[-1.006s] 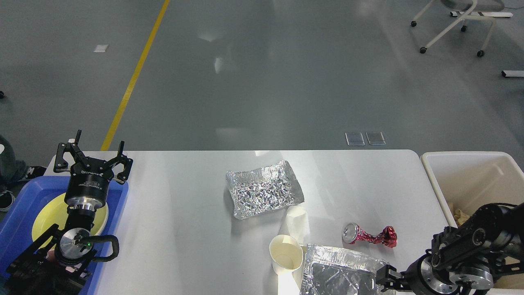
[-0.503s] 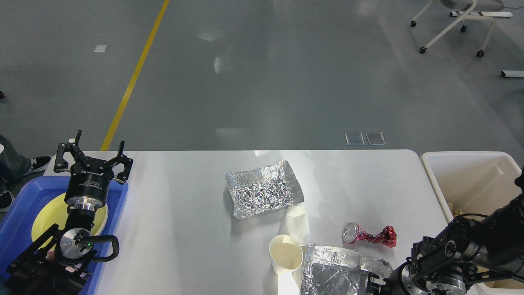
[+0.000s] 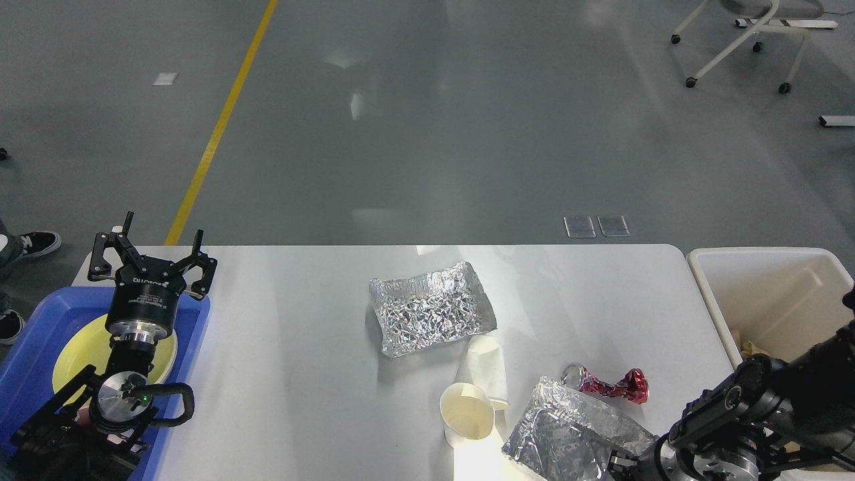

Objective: Tidy desktop
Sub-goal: 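Close the right gripper on the foil container rim, then lift the foil container and swing it over the white bin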

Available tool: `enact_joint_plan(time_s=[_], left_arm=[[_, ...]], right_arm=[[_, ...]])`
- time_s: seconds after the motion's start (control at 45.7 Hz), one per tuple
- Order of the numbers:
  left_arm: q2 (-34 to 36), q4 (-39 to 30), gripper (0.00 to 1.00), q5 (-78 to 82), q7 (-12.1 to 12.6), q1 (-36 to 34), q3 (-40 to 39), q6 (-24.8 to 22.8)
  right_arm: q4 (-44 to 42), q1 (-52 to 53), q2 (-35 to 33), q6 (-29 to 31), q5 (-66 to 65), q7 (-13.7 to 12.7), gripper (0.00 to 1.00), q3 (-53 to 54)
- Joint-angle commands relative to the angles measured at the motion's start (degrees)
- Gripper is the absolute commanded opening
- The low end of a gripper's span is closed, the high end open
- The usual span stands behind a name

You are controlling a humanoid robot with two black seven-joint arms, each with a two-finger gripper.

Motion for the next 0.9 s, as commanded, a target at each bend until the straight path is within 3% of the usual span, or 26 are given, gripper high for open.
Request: enact_joint_plan(time_s=[0.0, 0.175, 0.568, 0.875], left_arm=[[0.00, 0.00, 0.97, 0.00, 0.02, 0.00, 0.02, 0.00], [0.00, 0.00, 0.97, 0.00, 0.02, 0.00, -0.06, 0.00], [0.00, 0.00, 0.97, 0.00, 0.02, 0.00, -0.06, 0.00], [0.00, 0.00, 0.97, 0.00, 0.02, 0.00, 0.02, 0.00]], right_arm=[[0.09, 0.52, -0.14, 0.54, 0.21, 0.01, 0.00, -0.01], [1.93, 1.48, -1.89, 2.47, 0.03, 0.10, 0.00, -0.01], [6.41, 19.05, -15.60, 23.30, 0.03, 0.10, 0.00, -2.56], [6.68, 40.05, -18.25, 35.60, 1.52, 0.10, 0.00, -10.55]])
